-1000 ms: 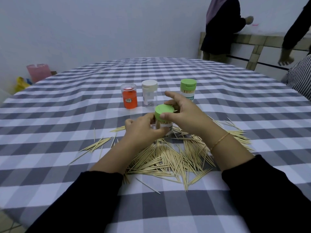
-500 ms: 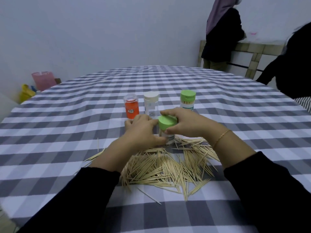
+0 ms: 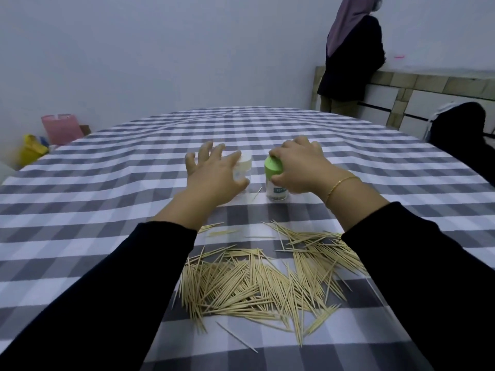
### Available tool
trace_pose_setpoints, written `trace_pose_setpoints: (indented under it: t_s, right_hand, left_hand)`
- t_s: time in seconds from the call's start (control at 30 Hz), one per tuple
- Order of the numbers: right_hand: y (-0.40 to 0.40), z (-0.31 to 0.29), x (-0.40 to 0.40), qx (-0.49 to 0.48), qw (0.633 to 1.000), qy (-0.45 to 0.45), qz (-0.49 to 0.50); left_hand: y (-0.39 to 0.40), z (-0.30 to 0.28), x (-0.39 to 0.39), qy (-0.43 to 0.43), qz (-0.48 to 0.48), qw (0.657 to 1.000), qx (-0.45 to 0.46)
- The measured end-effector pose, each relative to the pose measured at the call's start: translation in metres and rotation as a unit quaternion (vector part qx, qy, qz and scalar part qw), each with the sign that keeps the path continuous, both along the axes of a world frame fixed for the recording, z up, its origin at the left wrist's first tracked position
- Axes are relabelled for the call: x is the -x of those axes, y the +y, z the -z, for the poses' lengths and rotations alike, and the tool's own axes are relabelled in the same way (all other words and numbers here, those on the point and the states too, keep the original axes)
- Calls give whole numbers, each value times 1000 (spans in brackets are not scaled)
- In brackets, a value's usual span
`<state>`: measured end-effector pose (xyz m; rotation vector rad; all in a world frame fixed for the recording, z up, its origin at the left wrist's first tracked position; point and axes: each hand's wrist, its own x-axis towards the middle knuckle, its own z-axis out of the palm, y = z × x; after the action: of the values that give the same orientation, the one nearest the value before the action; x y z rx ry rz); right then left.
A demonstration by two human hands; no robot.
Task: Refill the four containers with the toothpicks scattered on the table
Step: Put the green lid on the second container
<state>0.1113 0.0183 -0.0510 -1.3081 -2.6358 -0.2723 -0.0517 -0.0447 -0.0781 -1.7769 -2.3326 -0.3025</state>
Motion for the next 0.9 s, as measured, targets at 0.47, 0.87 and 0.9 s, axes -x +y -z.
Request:
trace_pose_setpoints:
  t_s: [0.47,0.87,0.9]
  right_hand:
    - [-2,33,11,-187,980,71,-2]
    - [-41,70,33,-192,974,-94,-78]
    - [-41,72,30,-202,971,-91,-93]
  left_hand:
    - [7,9,-3,-65,-14,994,-85]
    - [-33,28,-6,-114,10,967,-228]
    - [-36,29,-7,-118,13,964,-236]
